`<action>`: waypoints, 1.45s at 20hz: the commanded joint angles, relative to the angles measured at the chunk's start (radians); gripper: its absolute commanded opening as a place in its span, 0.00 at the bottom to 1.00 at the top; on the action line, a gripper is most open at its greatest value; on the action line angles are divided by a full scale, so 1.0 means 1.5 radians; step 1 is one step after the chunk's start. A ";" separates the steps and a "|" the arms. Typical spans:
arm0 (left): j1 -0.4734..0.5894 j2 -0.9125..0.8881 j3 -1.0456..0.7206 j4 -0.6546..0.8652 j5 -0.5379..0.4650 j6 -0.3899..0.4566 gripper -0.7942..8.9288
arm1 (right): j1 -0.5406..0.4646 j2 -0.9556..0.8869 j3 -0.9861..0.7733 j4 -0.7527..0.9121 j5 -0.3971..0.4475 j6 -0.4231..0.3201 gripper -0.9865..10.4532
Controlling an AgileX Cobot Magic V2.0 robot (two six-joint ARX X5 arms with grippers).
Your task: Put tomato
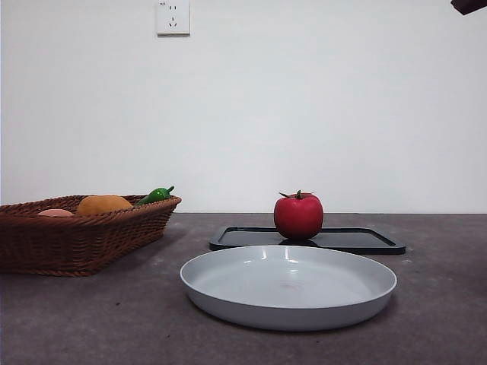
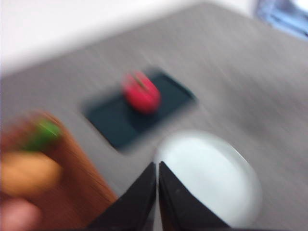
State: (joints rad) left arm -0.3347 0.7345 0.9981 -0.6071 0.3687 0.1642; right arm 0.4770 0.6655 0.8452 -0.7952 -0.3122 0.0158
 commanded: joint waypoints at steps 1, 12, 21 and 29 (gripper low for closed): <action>0.078 -0.054 -0.019 0.065 -0.006 0.053 0.09 | 0.005 0.004 0.003 0.007 -0.002 0.007 0.09; 0.247 -0.332 -0.376 0.347 -0.142 0.061 0.09 | 0.005 0.004 0.003 0.007 -0.002 0.007 0.09; 0.247 -0.459 -0.614 0.400 -0.142 -0.036 0.09 | 0.005 0.004 0.003 0.007 -0.002 0.007 0.09; 0.247 -0.488 -0.658 0.320 -0.142 -0.036 0.09 | 0.005 0.004 0.003 0.007 -0.002 0.007 0.09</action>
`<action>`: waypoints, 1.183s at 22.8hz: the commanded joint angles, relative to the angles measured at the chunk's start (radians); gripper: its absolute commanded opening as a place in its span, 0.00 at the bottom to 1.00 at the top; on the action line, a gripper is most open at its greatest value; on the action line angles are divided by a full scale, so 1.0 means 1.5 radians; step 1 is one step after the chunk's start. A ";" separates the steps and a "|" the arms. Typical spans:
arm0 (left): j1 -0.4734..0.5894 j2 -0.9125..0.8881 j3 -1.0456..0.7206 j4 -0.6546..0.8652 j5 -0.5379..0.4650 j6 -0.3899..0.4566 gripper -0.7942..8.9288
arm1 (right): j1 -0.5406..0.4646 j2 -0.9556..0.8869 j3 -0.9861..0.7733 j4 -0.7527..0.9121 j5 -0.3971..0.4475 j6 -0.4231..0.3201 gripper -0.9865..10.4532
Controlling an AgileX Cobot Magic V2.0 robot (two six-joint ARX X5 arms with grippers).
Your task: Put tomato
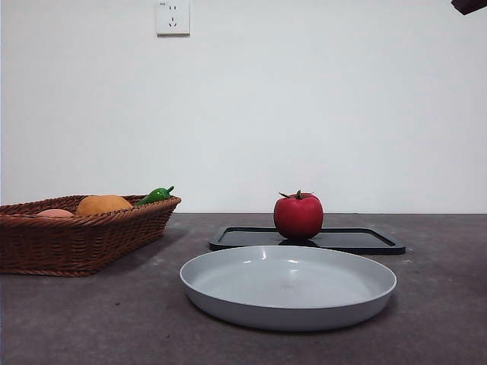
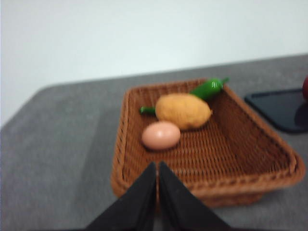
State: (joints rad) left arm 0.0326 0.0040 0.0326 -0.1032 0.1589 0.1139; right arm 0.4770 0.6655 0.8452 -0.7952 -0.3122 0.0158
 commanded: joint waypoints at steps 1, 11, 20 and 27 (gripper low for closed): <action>0.002 -0.001 -0.014 -0.039 -0.002 -0.004 0.09 | 0.005 0.004 0.003 0.007 -0.002 0.007 0.09; 0.002 -0.001 -0.014 -0.052 -0.002 -0.009 0.09 | 0.005 0.004 0.003 0.007 -0.002 0.007 0.09; 0.002 -0.001 -0.014 -0.052 -0.002 -0.009 0.09 | 0.005 0.004 0.003 0.007 -0.001 0.006 0.09; 0.002 -0.001 -0.014 -0.052 -0.002 -0.009 0.09 | -0.117 -0.056 -0.032 0.140 0.045 -0.018 0.09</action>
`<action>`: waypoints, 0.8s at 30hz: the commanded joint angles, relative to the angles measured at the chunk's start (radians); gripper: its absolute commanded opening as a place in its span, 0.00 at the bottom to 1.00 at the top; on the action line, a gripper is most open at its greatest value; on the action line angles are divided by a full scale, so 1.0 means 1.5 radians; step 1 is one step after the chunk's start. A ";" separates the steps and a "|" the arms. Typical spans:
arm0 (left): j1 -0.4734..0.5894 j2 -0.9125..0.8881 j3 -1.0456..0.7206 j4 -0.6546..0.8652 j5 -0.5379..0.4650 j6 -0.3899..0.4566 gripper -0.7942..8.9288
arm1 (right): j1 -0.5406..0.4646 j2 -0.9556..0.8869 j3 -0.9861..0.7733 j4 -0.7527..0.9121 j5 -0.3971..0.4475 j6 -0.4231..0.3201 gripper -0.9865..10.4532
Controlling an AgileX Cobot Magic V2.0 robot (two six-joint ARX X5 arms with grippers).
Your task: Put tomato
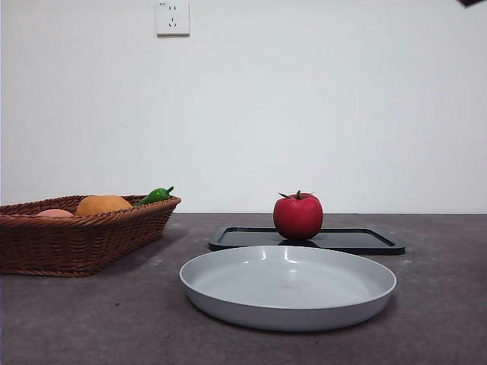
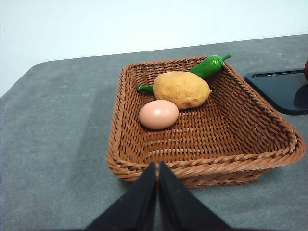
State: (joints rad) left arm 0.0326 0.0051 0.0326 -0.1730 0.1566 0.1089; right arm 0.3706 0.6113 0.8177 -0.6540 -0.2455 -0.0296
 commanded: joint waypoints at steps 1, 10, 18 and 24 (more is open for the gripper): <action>0.002 -0.001 -0.014 -0.005 0.000 -0.006 0.09 | -0.090 -0.049 -0.040 0.087 0.002 0.022 0.09; 0.002 -0.001 -0.014 -0.005 0.000 -0.006 0.09 | -0.259 -0.254 -0.315 0.366 0.051 0.054 0.09; 0.002 -0.001 -0.014 -0.005 0.000 -0.006 0.09 | -0.264 -0.357 -0.460 0.405 0.131 0.102 0.09; 0.002 -0.001 -0.014 -0.005 0.000 -0.006 0.09 | -0.264 -0.396 -0.525 0.406 0.132 0.128 0.09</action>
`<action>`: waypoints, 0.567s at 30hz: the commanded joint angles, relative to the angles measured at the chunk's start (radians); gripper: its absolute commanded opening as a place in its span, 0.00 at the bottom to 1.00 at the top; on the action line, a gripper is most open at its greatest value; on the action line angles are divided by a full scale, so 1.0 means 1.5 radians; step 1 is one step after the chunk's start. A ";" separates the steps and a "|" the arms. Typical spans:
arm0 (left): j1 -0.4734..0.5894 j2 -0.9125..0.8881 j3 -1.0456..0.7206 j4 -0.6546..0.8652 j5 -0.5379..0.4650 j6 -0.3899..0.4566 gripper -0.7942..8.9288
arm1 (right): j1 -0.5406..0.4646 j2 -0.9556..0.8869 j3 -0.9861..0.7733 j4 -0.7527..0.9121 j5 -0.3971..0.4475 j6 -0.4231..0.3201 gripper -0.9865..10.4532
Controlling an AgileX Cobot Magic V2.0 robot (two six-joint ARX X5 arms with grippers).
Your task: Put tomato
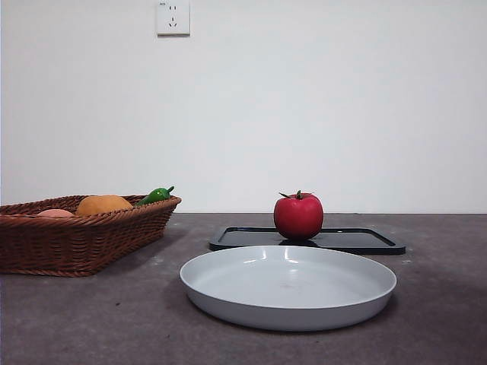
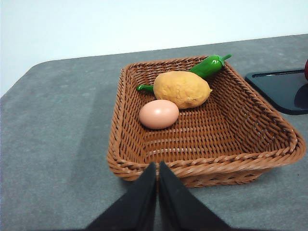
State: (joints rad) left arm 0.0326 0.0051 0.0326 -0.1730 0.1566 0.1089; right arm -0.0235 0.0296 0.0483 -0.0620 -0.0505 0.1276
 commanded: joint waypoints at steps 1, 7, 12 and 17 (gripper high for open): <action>0.002 -0.001 -0.014 -0.005 0.000 -0.006 0.09 | -0.001 -0.011 -0.017 0.011 0.002 0.027 0.09; 0.002 -0.001 -0.014 -0.005 0.000 -0.006 0.09 | -0.001 -0.017 -0.025 -0.024 0.019 0.032 0.09; 0.002 -0.001 -0.014 -0.005 0.000 -0.006 0.09 | 0.001 -0.017 -0.024 -0.076 0.017 0.032 0.09; 0.002 -0.001 -0.014 -0.005 0.000 -0.006 0.09 | 0.001 -0.017 -0.024 -0.046 0.017 0.032 0.09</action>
State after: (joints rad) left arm 0.0326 0.0051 0.0326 -0.1730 0.1566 0.1059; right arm -0.0231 0.0063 0.0162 -0.1440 -0.0257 0.1646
